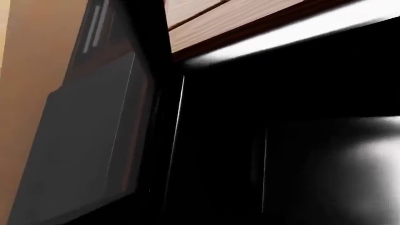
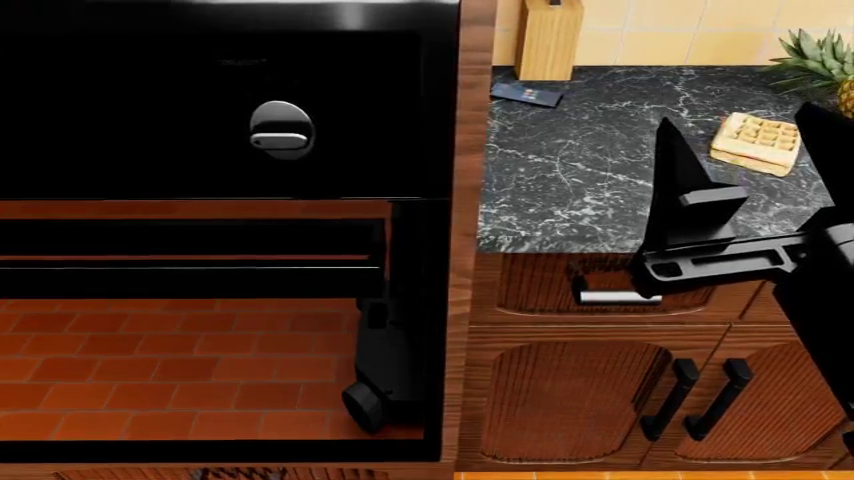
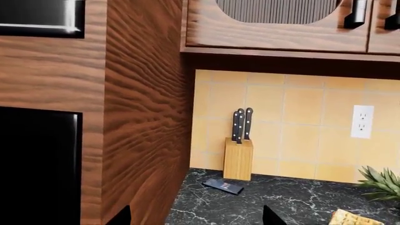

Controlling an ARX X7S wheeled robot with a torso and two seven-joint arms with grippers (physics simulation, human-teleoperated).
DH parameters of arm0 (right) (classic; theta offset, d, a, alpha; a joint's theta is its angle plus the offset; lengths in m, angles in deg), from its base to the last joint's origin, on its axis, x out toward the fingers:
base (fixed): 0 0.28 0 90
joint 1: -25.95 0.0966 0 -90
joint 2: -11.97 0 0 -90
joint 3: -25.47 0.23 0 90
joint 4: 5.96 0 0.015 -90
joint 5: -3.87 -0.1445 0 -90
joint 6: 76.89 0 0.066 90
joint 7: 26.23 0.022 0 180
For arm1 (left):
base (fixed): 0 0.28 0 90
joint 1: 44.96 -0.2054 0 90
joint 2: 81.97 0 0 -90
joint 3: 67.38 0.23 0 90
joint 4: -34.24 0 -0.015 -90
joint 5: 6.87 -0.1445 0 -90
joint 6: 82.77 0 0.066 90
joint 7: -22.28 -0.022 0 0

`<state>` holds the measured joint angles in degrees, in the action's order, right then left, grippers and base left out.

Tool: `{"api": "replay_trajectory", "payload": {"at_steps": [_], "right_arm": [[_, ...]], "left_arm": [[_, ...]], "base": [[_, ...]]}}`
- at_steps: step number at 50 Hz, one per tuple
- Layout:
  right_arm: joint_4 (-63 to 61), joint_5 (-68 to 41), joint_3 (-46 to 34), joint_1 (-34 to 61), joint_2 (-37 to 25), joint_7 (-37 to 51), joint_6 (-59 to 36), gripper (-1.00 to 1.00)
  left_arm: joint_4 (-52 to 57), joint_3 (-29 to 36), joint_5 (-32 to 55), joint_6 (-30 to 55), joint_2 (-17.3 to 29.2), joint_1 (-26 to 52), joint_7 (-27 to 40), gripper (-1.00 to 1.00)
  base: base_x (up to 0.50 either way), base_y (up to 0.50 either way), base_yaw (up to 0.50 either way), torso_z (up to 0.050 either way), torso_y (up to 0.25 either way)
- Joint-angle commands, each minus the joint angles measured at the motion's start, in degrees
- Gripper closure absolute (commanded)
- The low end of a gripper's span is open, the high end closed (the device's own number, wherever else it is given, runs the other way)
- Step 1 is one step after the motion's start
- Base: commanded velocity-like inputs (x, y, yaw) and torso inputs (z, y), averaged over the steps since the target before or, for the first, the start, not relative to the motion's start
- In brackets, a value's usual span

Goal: Open the microwave door

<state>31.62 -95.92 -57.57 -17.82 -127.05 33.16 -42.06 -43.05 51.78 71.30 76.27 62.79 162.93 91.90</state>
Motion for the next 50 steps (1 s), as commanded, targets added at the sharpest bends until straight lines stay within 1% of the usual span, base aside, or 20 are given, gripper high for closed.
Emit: {"api": "replay_trajectory", "payload": {"at_steps": [1,6,17,23,25,30,35,38,39,41,43,45,48,50], "right_arm": [[-0.04,0.87,0.35,-0.86,0.11,-0.79,0.06,-1.0],[-0.06,1.29,0.86,-1.61,0.03,-1.3,0.16,-1.0],[-0.52,2.49,2.48,-4.19,0.06,-2.54,0.53,-1.0],[-0.55,3.95,3.65,-6.25,0.33,-3.89,0.61,-1.0],[-0.59,4.59,3.75,-6.78,0.7,-4.33,0.61,-1.0],[-0.63,5.14,3.77,-7.33,1.05,-4.7,0.67,-1.0],[-0.61,4.96,3.58,-7.17,0.9,-4.47,0.7,-1.0],[-0.67,4.94,3.45,-7.2,0.92,-4.3,0.73,-1.0],[-0.71,5.07,3.46,-7.37,1.0,-4.33,0.74,-1.0],[-0.77,5.34,3.5,-7.67,1.12,-4.43,0.74,-1.0],[-0.78,5.59,3.56,-7.94,1.23,-4.58,0.78,-1.0],[-0.75,5.88,3.55,-8.12,1.35,-4.79,0.76,-1.0],[-0.68,6.22,3.51,-8.27,1.42,-5.1,0.72,-1.0],[-0.58,6.32,3.38,-8.19,1.42,-5.19,0.67,-1.0]], "left_arm": [[-3.03,2.91,-5.11,4.18,1.22,5.9,-2.9,-1.0],[-2.64,2.92,-5.91,6.12,2.83,8.56,-3.1,-1.0],[-2.44,4.67,-9.63,8.39,6.52,11.77,-7.21,-1.0],[-2.24,6.13,-12.67,12.4,7.29,16.35,-10.61,-1.0],[-1.96,4.97,-15.84,14.71,6.47,16.94,-13.09,-1.0],[-0.2,1.38,-27.71,20.32,3.91,16.97,-22.38,-1.0],[0.08,1.99,-38.55,20.94,3.08,17.09,-31.2,-1.0],[-0.25,2.67,-49.2,20.95,1.67,17.09,-39.86,-1.0],[-0.63,3.09,-55.31,20.95,0.52,17.1,-44.78,-1.0],[-1.91,4.0,-70.14,20.95,-2.5,17.09,-56.78,-1.0],[-3.4,5.11,-87.33,20.94,-5.98,17.08,-71.26,-1.0],[-5.35,5.85,-100.27,19.92,-8.16,17.08,-81.18,-1.0],[-10.66,4.84,-114.29,15.15,-11.0,17.07,-91.94,-1.0],[-14.96,2.64,-122.72,10.66,-13.03,17.07,-97.76,-1.0]], "base": [[0.0,0.0,0.0,0.0,0.0],[0.0,0.0,0.0,0.0,0.005],[0.0,0.0,0.0,0.002,0.003],[0.0,0.0,0.0,0.0,0.0],[0.0,0.0,0.0,0.0,0.0],[0.0,0.0,0.0,0.0,0.0],[0.0,0.0,0.0,0.0,0.0],[0.0,0.0,0.0,0.0,0.0],[0.0,0.0,0.0,0.0,0.0],[0.0,0.0,0.0,0.0,0.0],[0.0,0.0,0.0,0.0,0.0],[0.0,0.0,0.0,0.0,0.0],[0.0,0.0,0.0,0.0,0.0],[0.0,0.0,0.0,0.0,0.0]]}}
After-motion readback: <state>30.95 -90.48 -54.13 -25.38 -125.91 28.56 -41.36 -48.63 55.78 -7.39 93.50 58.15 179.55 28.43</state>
